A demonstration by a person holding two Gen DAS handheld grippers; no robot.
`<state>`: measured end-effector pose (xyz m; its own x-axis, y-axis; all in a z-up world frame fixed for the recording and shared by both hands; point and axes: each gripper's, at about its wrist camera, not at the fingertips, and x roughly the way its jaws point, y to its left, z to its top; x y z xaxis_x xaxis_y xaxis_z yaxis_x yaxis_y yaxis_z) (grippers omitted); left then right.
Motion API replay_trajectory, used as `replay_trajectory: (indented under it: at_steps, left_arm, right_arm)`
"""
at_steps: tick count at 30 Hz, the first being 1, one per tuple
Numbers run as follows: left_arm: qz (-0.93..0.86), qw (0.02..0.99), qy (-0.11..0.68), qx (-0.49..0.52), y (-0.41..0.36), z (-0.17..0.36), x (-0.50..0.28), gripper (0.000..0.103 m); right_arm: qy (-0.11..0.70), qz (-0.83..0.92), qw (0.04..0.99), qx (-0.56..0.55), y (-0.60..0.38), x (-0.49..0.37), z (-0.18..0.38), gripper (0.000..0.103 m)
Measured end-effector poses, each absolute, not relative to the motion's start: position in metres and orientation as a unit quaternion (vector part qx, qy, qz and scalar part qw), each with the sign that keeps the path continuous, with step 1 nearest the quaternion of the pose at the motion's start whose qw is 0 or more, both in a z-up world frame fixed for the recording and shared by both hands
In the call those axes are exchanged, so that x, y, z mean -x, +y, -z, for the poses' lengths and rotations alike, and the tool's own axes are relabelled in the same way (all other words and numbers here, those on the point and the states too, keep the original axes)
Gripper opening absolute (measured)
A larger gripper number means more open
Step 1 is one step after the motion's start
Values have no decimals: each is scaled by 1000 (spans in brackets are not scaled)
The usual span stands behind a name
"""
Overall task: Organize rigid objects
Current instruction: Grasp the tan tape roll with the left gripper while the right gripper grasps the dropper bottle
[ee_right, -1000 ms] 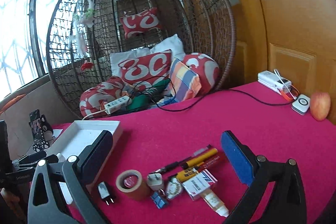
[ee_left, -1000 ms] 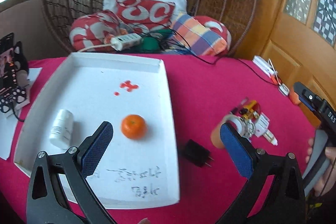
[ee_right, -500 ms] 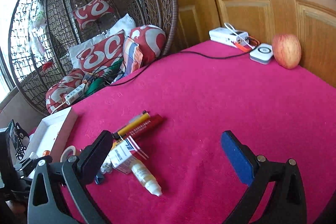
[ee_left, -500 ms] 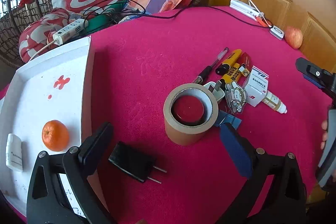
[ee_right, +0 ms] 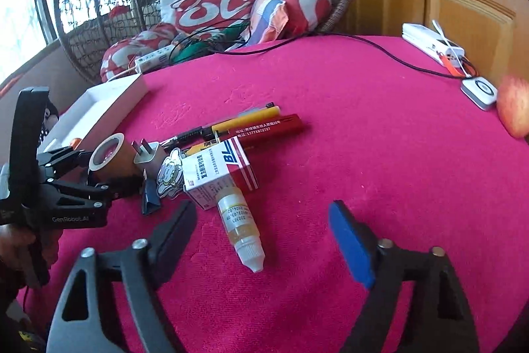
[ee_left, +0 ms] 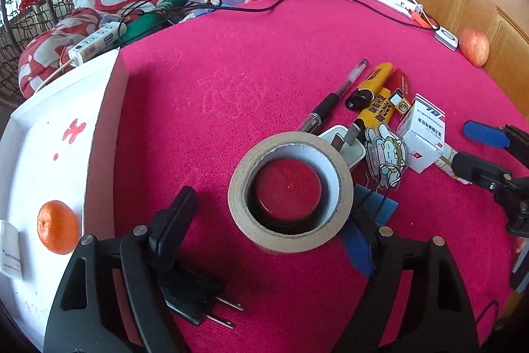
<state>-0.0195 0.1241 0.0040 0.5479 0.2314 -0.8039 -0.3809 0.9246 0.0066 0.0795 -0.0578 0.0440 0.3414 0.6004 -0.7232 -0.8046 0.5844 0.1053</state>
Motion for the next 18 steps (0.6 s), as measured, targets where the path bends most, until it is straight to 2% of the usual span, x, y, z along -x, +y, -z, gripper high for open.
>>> replay_trajectory:
  at_steps: [2, 5, 6, 7, 8, 9, 10, 11, 18]
  left_arm:
    - [-175, 876, 441, 86, 124, -4, 19, 83]
    - [-174, 877, 439, 90, 126, -4, 19, 82]
    - [-175, 878, 436, 91, 126, -4, 19, 80]
    - [-171, 880, 433, 94, 125, -5, 20, 72]
    - [-166, 882, 431, 95, 124, -5, 20, 62]
    - [-158, 884, 429, 95, 121, -6, 21, 55]
    - [-157, 885, 428, 92, 119, -8, 20, 50]
    - [-163, 885, 428, 82, 116, -8, 20, 50]
    - [-167, 896, 402, 85, 115, -24, 31, 50]
  right_arm:
    - [376, -437, 803, 149, -55, -81, -42, 66]
    - [374, -445, 794, 179, -49, -75, -38, 62]
    - [371, -450, 790, 187, -47, -73, -37, 55]
    - [370, -452, 788, 196, -44, -71, -37, 50]
    - [370, -452, 784, 208, -41, -69, -35, 39]
    - [368, -448, 786, 215, -39, -69, -34, 33]
    - [365, -444, 788, 220, -39, -68, -34, 24]
    - [365, -444, 789, 217, -39, -68, -35, 18]
    - [368, -444, 797, 180, -51, -68, -41, 18]
